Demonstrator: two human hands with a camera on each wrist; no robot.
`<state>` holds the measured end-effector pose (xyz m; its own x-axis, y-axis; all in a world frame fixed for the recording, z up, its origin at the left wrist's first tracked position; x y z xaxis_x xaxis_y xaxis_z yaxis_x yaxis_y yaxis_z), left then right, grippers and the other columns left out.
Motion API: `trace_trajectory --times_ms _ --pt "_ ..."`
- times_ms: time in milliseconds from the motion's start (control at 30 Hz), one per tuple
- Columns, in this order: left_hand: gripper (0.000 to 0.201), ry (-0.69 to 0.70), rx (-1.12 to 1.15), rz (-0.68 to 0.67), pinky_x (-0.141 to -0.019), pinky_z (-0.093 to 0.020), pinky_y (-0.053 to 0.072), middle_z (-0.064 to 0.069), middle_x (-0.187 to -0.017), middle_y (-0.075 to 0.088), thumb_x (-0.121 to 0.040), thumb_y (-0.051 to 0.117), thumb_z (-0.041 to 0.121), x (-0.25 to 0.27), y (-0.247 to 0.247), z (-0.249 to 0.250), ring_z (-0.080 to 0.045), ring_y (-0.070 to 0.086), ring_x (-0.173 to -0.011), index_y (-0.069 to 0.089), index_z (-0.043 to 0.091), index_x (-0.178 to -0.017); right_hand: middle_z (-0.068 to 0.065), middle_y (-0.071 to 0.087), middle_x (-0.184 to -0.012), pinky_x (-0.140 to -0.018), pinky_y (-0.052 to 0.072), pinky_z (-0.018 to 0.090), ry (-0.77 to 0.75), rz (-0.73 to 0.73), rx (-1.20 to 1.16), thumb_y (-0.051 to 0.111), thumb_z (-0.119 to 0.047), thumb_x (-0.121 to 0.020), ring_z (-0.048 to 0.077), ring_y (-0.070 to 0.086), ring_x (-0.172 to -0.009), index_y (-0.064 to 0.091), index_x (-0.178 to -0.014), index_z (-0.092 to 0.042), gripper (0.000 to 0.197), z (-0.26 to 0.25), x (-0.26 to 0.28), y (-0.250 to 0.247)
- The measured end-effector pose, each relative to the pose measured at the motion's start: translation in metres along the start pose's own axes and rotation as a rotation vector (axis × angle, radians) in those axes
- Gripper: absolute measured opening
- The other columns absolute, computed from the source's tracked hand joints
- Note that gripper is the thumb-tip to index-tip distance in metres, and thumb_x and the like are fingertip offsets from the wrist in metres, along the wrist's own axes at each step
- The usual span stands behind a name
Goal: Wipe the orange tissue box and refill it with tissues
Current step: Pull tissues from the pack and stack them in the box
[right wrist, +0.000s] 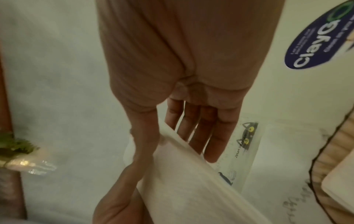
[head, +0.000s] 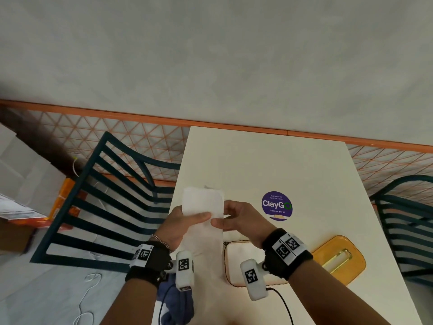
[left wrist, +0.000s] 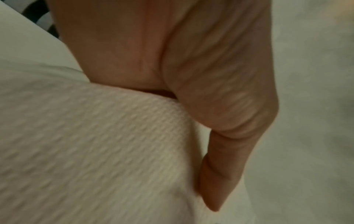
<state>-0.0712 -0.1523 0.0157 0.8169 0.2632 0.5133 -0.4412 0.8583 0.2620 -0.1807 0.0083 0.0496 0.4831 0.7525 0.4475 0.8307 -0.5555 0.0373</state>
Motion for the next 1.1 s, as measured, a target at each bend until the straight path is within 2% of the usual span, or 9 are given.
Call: trace_trajectory --times_ms 167,300,400,533,633,700,800,867,1100 --pt "0.053 0.085 -0.267 0.055 -0.097 -0.045 0.057 0.001 -0.110 0.078 -0.069 0.093 0.037 0.001 0.000 0.003 -0.017 0.073 -0.106 0.073 0.023 -0.116 0.002 0.078 -0.105 -0.095 0.059 0.045 -0.096 0.083 0.145 0.087 -0.022 -0.077 0.025 0.075 -0.098 0.075 -0.107 -0.017 0.033 -0.007 0.000 -0.004" --pt "0.059 0.108 -0.376 0.073 -0.093 -0.040 0.060 0.005 -0.106 0.078 -0.063 0.094 0.050 0.001 0.003 0.005 -0.011 0.073 -0.101 0.074 0.027 -0.114 -0.003 0.076 -0.088 -0.078 0.058 0.035 -0.165 0.150 0.348 0.084 -0.029 -0.078 0.020 0.071 -0.082 0.075 -0.092 -0.025 0.017 -0.014 -0.003 -0.005" --pt "0.070 0.171 -0.419 0.133 -0.087 -0.039 0.062 0.003 -0.109 0.072 -0.055 0.099 0.033 -0.002 0.003 0.005 -0.015 0.069 -0.101 0.064 0.027 -0.115 0.000 0.070 -0.077 -0.065 0.047 0.024 -0.194 0.179 0.462 0.081 -0.030 -0.080 0.009 0.060 -0.067 0.074 -0.087 -0.025 0.011 -0.019 -0.003 -0.003" --pt "0.098 0.293 -0.490 0.166 -0.088 -0.024 0.055 0.015 -0.127 0.052 -0.051 0.099 0.013 -0.008 0.003 0.001 -0.005 0.054 -0.115 0.050 0.041 -0.131 -0.003 0.069 -0.078 -0.066 0.046 0.022 -0.201 0.176 0.565 0.077 -0.028 -0.083 0.007 0.056 -0.067 0.075 -0.097 -0.026 0.015 -0.019 -0.006 0.003" --pt "0.067 0.269 -0.467 0.214 -0.083 -0.038 0.062 0.010 -0.115 0.066 -0.055 0.087 0.007 -0.013 0.003 -0.006 -0.016 0.065 -0.105 0.063 0.042 -0.107 -0.007 0.069 -0.081 -0.066 0.044 0.016 -0.214 0.168 0.596 0.077 -0.025 -0.084 0.005 0.056 -0.069 0.075 -0.099 -0.027 0.015 -0.012 -0.010 0.005" --pt "0.053 0.207 -0.458 0.244 -0.078 -0.038 0.062 0.004 -0.103 0.071 -0.057 0.081 0.003 -0.017 0.003 -0.016 -0.021 0.068 -0.097 0.066 0.036 -0.094 -0.013 0.071 -0.090 -0.071 0.043 0.011 -0.214 0.162 0.634 0.076 -0.020 -0.085 0.001 0.060 -0.078 0.074 -0.103 -0.028 0.019 -0.003 -0.012 0.006" --pt "0.057 0.097 -0.494 0.275 -0.080 -0.037 0.061 0.000 -0.099 0.070 -0.053 0.080 0.009 -0.025 0.001 -0.036 -0.021 0.068 -0.093 0.065 0.025 -0.106 -0.009 0.074 -0.105 -0.085 0.049 0.025 -0.160 0.170 0.752 0.072 -0.020 -0.086 0.013 0.065 -0.097 0.072 -0.112 -0.029 0.028 0.012 -0.019 0.008" --pt "0.066 0.042 -0.485 0.316 -0.087 -0.041 0.061 0.001 -0.100 0.070 -0.052 0.081 0.012 -0.034 -0.004 -0.049 -0.021 0.068 -0.097 0.063 0.019 -0.114 -0.003 0.074 -0.108 -0.082 0.047 0.029 -0.126 0.180 0.843 0.070 -0.023 -0.086 0.021 0.064 -0.099 0.070 -0.116 -0.027 0.030 0.017 -0.022 0.010" --pt "0.039 0.084 -0.551 0.293 -0.087 -0.041 0.059 0.002 -0.096 0.073 -0.071 0.076 0.007 -0.038 0.001 -0.041 -0.021 0.070 -0.096 0.064 0.023 -0.105 0.010 0.072 -0.104 -0.074 0.051 0.036 -0.157 0.179 1.080 0.055 -0.017 -0.096 0.033 0.066 -0.095 0.065 -0.118 -0.021 0.024 0.009 -0.031 0.020"
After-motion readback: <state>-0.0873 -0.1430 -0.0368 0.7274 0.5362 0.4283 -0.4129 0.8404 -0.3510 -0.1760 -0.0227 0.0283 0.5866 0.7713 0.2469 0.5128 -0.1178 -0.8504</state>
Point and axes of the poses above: each hand's wrist, its own x-axis away from the middle knuckle, its own y-axis out of the palm, z = x × y, the point moved 3 cm from there along -x, towards the middle knuckle
